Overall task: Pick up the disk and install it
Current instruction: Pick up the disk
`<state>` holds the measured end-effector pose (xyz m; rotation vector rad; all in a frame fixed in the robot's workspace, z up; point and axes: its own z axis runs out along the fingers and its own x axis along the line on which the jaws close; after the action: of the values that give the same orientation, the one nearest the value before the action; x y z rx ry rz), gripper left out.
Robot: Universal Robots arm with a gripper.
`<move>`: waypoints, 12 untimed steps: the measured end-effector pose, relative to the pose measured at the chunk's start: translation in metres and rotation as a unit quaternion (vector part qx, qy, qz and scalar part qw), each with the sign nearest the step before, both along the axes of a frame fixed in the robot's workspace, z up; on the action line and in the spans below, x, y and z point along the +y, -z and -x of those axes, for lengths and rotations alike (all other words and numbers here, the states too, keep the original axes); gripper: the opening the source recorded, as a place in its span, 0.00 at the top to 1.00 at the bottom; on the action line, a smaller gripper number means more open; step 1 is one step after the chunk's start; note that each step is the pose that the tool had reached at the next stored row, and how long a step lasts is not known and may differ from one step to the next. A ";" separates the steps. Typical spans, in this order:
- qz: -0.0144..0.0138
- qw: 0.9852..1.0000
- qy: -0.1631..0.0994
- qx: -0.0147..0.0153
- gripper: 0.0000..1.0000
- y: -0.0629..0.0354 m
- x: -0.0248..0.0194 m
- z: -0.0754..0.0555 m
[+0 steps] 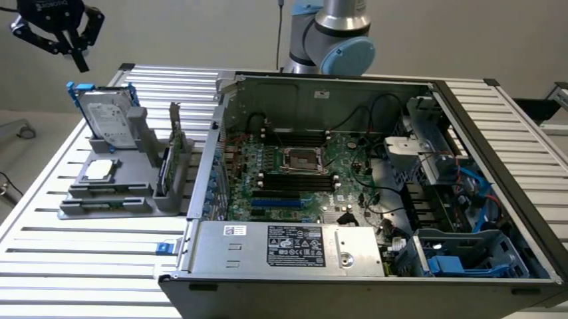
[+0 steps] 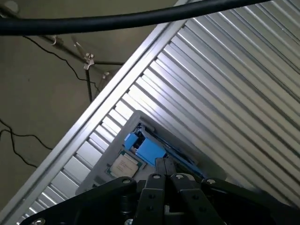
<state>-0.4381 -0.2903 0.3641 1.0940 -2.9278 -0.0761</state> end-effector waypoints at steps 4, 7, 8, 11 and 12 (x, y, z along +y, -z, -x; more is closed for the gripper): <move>0.000 0.999 -0.036 0.000 0.89 0.0004 0.0000 0.000; 0.000 0.998 -0.063 0.000 0.89 0.0005 0.0000 0.000; 0.000 0.997 -0.072 0.000 0.89 0.0005 0.0000 0.000; 0.000 0.995 -0.099 0.000 0.89 0.0006 0.0000 0.000; 0.000 0.994 -0.109 0.000 0.89 0.0006 0.0000 0.000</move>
<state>-0.4381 -0.2903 0.3635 1.4045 -2.7863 -0.0730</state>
